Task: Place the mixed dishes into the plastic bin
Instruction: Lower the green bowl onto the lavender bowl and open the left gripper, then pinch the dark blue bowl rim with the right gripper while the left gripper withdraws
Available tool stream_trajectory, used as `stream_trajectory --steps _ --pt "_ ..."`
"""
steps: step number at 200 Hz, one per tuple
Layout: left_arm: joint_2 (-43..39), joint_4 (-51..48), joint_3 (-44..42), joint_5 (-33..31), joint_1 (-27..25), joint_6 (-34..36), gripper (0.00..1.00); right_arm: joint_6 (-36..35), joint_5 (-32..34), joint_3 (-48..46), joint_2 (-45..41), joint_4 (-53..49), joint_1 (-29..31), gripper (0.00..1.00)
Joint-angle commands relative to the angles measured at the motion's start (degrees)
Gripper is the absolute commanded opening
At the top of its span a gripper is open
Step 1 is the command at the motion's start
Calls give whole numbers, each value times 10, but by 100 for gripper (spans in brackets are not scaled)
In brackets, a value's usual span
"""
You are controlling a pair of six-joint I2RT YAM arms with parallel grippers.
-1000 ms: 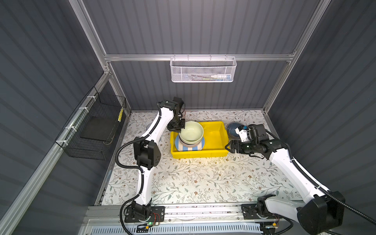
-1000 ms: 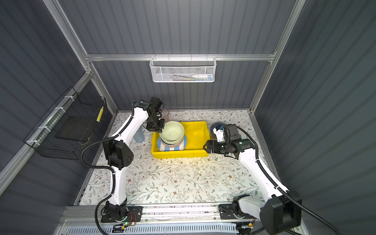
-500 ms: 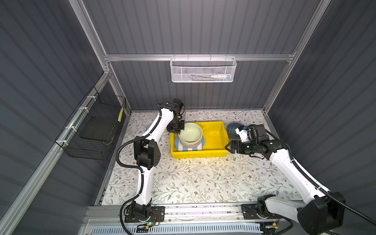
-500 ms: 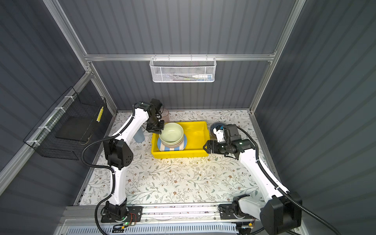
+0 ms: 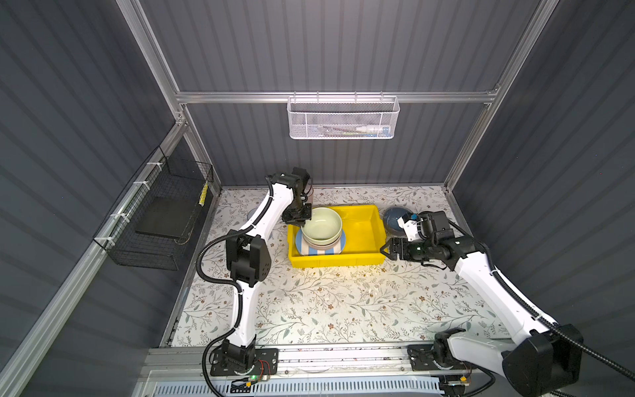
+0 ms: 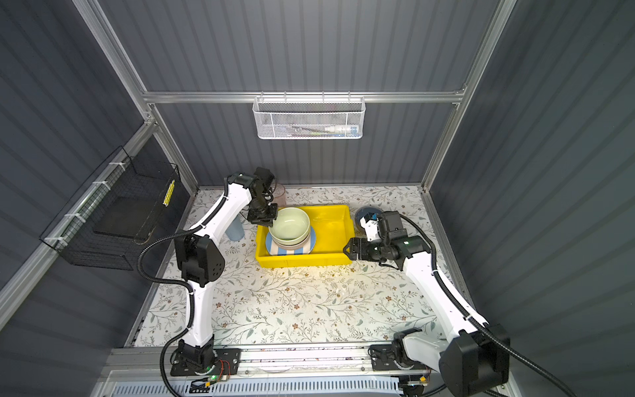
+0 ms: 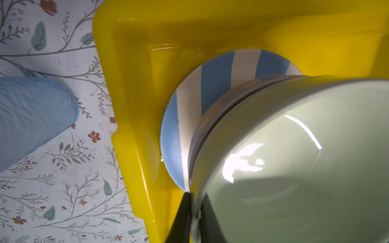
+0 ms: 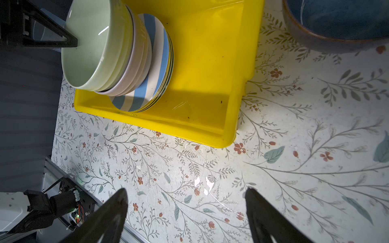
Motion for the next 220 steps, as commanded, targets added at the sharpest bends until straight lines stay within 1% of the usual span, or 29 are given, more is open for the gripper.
stream_trajectory --steps 1,18,56,71,92,96,98,101,124,145,182,186,200,220 --pt "-31 5 -3 11 -3 -1 23 4 7 -3 -9 4 -2 88" --pt "-43 5 0 3 -3 -2 33 6 10 -2 -9 8 -3 88" --pt "-83 12 -13 -33 -2 -4 46 9 23 7 -2 16 -5 88" --pt "-110 27 -43 -46 -1 -8 50 16 24 11 4 23 -11 87" --pt "-163 68 -115 -60 1 -20 55 25 24 22 15 30 -27 86" --pt "-174 77 -130 -61 2 -22 55 26 24 24 19 31 -30 86" --pt "-179 81 -138 -61 3 -24 56 27 39 26 20 31 -32 86" --pt "-188 86 -150 -62 4 -27 56 28 45 28 23 32 -35 85" --pt "-243 128 -238 -55 19 -40 55 36 57 45 46 33 -59 84" --pt "-276 151 -304 -44 32 -44 54 41 72 69 73 33 -81 81" --pt "-300 182 -381 -25 44 -41 51 36 112 121 130 25 -101 76" --pt "-301 200 -387 -20 46 -40 50 34 116 129 137 21 -103 76" --pt "-302 218 -410 -8 50 -39 49 31 129 146 157 16 -107 75" --pt "-300 240 -434 13 51 -38 46 30 129 165 184 18 -118 73"
